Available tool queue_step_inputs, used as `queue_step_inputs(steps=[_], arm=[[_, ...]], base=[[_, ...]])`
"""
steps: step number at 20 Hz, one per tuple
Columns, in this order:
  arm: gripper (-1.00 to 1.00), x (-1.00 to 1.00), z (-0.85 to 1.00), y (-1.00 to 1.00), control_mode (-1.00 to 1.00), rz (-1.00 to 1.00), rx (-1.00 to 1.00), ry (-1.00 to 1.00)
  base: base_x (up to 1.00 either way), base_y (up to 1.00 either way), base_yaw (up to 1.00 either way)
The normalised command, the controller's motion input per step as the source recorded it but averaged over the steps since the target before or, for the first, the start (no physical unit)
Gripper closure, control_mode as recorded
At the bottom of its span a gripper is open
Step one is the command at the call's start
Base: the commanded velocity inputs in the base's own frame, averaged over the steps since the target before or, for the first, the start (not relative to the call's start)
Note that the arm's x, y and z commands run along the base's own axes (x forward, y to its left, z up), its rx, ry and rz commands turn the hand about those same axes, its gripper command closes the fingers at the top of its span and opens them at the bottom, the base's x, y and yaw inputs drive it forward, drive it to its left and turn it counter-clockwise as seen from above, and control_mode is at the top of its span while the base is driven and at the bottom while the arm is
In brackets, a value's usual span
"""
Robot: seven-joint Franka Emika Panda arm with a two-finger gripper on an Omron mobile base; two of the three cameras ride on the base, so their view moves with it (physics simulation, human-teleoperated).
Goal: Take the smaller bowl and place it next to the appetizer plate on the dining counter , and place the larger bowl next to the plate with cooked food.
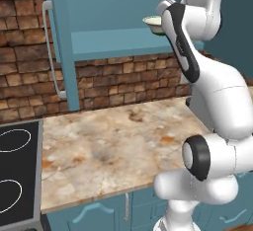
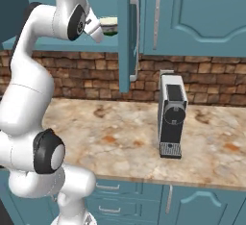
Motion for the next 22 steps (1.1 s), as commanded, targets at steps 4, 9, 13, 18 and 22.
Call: queue_step_inputs(steps=[4,9,13,18,22], arm=[[-1.00,1.00,-0.06,-0.15,-1.00,0.00,0.00,0.07],[-1.00,1.00,0.00,-0.04,-1.00,0.00,0.00,0.05],[-1.00,0.99,-0.01,0.00,-1.00,0.00,0.00,0.01],[1.00,0.60,-0.02,0.00,-1.00,0.00,0.00,0.02],[1.00,-0.11,-0.12,0.01,-1.00,0.00,-0.01,0.05]], base=[[0.00,0.00,0.00],[0.00,0.00,0.00],[0.00,0.00,0.00],[0.00,0.00,0.00],[0.00,0.00,0.00]])
